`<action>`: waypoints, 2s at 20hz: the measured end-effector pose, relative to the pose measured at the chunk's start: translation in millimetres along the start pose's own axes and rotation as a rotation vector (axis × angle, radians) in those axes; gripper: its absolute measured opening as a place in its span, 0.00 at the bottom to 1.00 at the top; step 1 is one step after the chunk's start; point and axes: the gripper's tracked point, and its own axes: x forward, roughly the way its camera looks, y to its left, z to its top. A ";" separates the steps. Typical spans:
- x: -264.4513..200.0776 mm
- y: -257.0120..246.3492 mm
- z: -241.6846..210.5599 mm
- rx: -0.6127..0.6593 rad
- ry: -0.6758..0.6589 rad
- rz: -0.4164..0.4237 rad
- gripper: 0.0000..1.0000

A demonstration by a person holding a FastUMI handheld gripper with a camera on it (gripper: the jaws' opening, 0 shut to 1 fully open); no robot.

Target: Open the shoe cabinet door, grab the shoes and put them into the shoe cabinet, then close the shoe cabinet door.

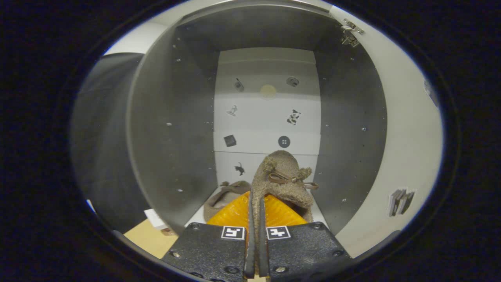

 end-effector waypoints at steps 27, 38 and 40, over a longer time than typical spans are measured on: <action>42.5 -8.2 -40.7 -0.083 -0.010 -0.064 1.00; -162.6 11.0 5.6 -0.101 -0.131 -0.010 1.00; -205.3 12.0 10.6 -0.090 -0.143 0.000 1.00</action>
